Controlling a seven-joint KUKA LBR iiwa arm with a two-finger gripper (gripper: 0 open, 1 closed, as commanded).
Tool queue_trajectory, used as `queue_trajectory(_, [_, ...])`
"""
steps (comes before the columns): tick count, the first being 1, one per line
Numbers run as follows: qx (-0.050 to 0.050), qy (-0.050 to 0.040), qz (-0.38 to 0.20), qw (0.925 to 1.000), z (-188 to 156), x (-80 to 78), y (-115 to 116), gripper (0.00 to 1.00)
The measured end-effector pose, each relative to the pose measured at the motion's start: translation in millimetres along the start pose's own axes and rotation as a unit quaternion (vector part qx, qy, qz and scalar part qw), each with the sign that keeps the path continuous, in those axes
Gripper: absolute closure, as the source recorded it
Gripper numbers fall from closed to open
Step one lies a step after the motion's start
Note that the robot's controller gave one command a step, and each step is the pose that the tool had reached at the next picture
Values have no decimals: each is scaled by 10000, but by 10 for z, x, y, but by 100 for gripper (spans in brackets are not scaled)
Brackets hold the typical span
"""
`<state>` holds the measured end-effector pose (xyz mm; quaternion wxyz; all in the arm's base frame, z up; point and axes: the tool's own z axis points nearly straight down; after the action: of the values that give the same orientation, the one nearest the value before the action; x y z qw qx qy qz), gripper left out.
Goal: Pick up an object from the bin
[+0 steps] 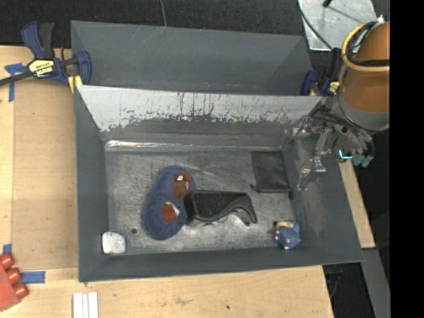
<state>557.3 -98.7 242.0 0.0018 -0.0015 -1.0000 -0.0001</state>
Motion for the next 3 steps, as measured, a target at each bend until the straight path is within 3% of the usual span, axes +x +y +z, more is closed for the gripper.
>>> queue_trajectory(1, [4,-62,316,9995,-455,148,103,0])
queue_trajectory(2, [-3,1,758,9971,968,-110,48,0])
queue_trajectory(3, [5,-44,316,9995,1713,-508,-248,0])
